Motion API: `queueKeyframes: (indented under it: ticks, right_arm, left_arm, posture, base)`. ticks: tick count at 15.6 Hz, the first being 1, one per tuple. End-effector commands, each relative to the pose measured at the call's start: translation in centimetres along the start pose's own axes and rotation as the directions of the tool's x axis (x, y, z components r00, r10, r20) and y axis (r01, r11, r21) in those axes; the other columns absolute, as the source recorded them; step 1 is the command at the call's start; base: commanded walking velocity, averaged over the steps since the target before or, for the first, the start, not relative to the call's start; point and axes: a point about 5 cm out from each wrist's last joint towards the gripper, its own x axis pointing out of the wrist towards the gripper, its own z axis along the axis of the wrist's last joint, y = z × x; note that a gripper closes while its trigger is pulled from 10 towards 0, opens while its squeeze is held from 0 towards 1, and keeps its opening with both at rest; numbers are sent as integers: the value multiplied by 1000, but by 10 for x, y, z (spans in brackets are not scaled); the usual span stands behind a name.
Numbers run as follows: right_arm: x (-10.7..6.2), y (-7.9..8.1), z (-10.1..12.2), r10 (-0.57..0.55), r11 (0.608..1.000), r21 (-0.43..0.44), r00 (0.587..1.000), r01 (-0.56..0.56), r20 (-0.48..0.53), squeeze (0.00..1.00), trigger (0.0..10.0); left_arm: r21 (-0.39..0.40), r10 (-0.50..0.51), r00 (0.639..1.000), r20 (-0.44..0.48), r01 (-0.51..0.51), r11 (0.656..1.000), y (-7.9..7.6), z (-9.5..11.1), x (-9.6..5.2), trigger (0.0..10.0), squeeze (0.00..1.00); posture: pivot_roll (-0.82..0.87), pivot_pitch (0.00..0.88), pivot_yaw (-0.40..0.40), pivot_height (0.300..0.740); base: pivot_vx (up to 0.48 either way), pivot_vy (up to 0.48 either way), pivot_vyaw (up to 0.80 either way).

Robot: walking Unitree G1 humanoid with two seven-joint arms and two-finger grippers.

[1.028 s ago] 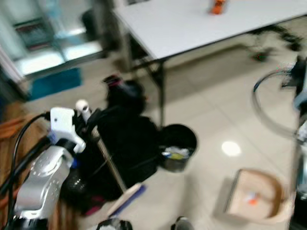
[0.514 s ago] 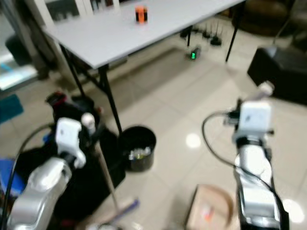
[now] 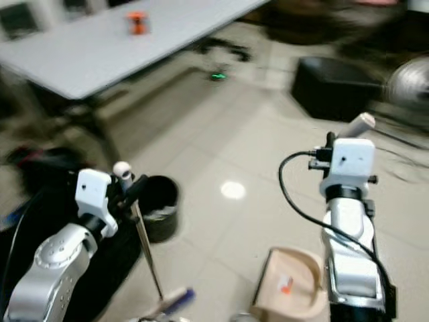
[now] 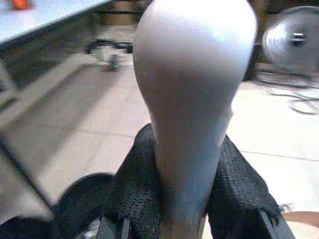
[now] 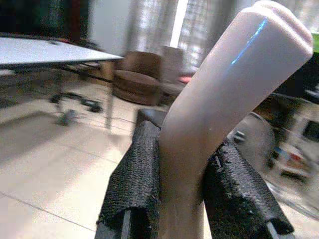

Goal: Sweep floor

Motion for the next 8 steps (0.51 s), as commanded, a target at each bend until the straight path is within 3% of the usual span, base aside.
queueKeyframes:
  ticks: [1, 8]
  right_arm:
    - [-2, 1, 8, -8, 1000, 25, 1000, 8, 19, 0, 10000]
    - [-7, 6, 8, -6, 999, 46, 1000, 6, -6, 0, 10000]
  left_arm:
    - [8, 5, 999, 48, -5, 1000, 0, 11, 5, 10000, 0]
    - [9, -5, 999, 52, 4, 1000, -4, 12, 13, 10000, 0]
  posture:
    - [54, 55, 55, 740]
    - [39, 55, 66, 740]
  base:
    - [0, 0, -800]
    - [0, 0, -800]
